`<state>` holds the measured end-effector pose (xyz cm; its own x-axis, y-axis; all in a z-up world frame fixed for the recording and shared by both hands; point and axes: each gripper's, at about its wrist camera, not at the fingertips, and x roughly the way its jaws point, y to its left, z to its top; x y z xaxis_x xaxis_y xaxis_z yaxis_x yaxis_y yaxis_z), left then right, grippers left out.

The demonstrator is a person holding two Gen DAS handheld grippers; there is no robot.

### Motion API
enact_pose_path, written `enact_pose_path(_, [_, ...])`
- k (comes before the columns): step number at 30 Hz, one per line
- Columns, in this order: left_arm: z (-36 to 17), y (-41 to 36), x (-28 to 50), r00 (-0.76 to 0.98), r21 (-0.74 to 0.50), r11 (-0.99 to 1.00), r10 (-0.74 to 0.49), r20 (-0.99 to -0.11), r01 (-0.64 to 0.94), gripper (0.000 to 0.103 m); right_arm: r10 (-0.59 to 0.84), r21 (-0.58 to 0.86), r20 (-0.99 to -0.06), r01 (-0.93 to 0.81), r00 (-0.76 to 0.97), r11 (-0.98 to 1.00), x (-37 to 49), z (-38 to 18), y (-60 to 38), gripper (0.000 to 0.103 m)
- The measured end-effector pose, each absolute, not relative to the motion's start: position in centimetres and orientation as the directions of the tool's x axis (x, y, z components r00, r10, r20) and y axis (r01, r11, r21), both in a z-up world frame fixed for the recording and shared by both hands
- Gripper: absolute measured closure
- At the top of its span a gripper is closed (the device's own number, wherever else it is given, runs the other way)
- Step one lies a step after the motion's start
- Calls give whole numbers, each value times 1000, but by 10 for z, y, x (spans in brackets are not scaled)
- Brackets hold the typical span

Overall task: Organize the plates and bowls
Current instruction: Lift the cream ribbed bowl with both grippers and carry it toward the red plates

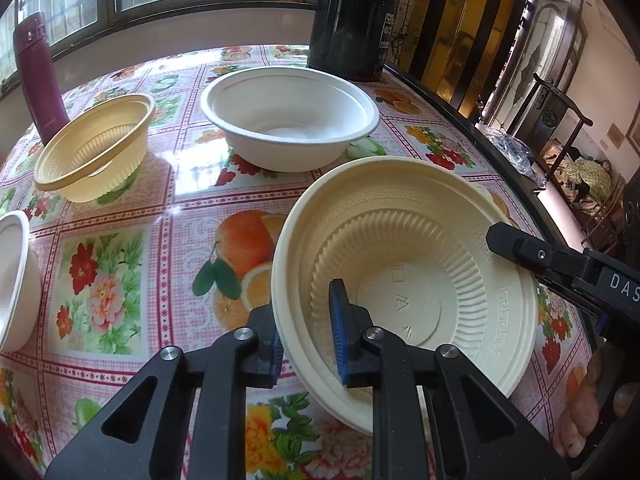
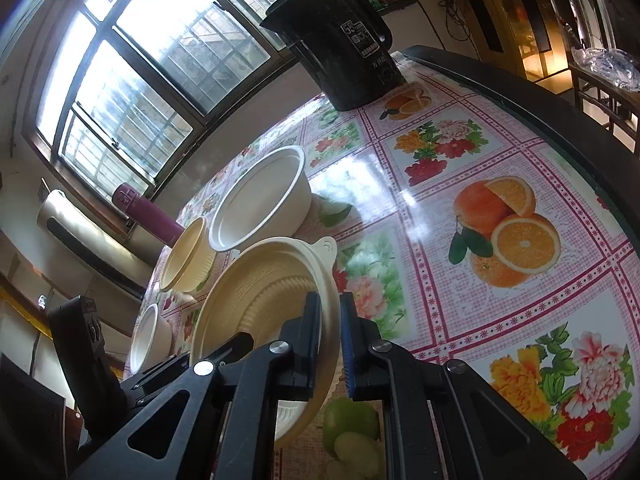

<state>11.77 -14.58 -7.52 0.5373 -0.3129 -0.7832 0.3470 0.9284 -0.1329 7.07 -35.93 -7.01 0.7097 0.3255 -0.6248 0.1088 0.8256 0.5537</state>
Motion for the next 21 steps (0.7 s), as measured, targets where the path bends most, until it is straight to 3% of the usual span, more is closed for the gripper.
enact_pose_path(9, [-52, -67, 75, 595, -139, 957, -268, -758, 254, 86, 432, 593, -585, -2, 686, 805, 53, -61, -290, 93])
enact_pose_path(21, [-3, 43, 5, 747, -89, 990, -139, -651, 106, 85, 568, 559, -497, -259, 656, 788, 30, 0, -166, 93])
